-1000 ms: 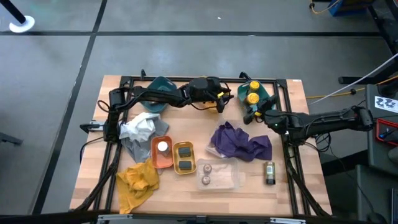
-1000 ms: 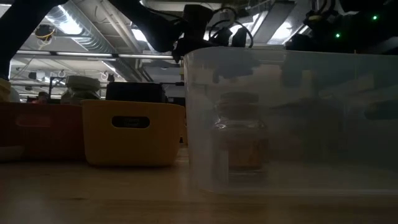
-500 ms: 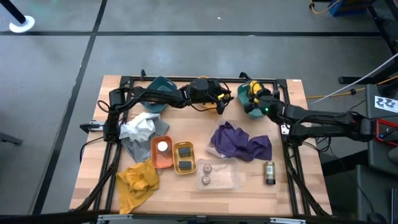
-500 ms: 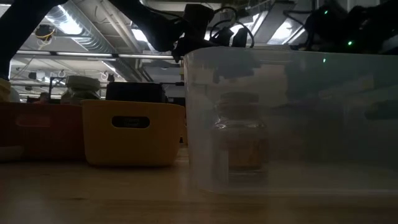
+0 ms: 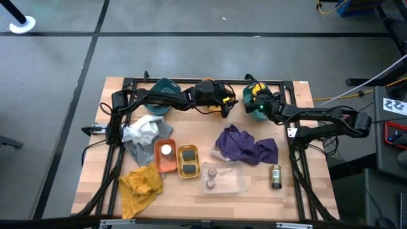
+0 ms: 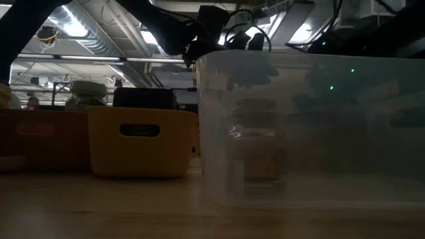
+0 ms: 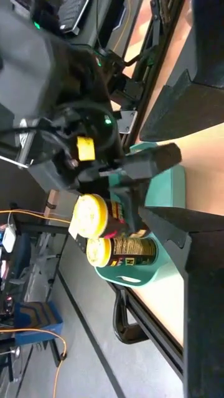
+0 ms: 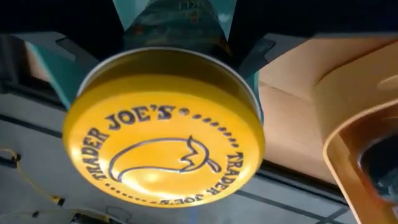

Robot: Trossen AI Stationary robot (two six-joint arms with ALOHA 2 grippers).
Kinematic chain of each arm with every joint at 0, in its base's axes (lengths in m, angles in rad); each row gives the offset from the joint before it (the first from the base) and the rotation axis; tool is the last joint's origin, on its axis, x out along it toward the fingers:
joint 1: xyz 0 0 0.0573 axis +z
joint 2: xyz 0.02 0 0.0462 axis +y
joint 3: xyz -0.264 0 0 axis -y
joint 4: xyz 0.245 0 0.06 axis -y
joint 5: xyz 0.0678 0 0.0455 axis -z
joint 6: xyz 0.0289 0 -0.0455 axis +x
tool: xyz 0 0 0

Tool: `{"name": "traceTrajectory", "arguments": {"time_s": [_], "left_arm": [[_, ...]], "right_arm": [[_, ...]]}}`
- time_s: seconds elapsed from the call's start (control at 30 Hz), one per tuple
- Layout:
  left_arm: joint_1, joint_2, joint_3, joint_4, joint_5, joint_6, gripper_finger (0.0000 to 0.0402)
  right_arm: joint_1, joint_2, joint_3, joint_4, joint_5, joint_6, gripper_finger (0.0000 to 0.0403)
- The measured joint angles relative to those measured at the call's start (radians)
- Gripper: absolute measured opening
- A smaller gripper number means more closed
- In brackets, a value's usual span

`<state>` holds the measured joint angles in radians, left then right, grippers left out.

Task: Sort spices by type
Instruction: Put the yellow spice bottle into the blue bin

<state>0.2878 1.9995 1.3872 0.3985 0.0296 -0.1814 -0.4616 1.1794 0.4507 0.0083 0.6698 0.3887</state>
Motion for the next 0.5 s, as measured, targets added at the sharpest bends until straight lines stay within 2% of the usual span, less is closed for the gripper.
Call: {"name": "traceTrajectory", "arguments": {"time_s": [0.23,0.5], "left_arm": [[0.000,0.000,0.000,-0.001,0.000,-0.001,0.0166],[0.000,0.000,0.000,-0.015,0.000,-0.001,0.0166]], "right_arm": [[-0.039,0.113,0.000,0.068,-0.059,0.004,0.0231],[-0.038,0.175,0.000,0.096,-0.062,0.007,0.0231]]}}
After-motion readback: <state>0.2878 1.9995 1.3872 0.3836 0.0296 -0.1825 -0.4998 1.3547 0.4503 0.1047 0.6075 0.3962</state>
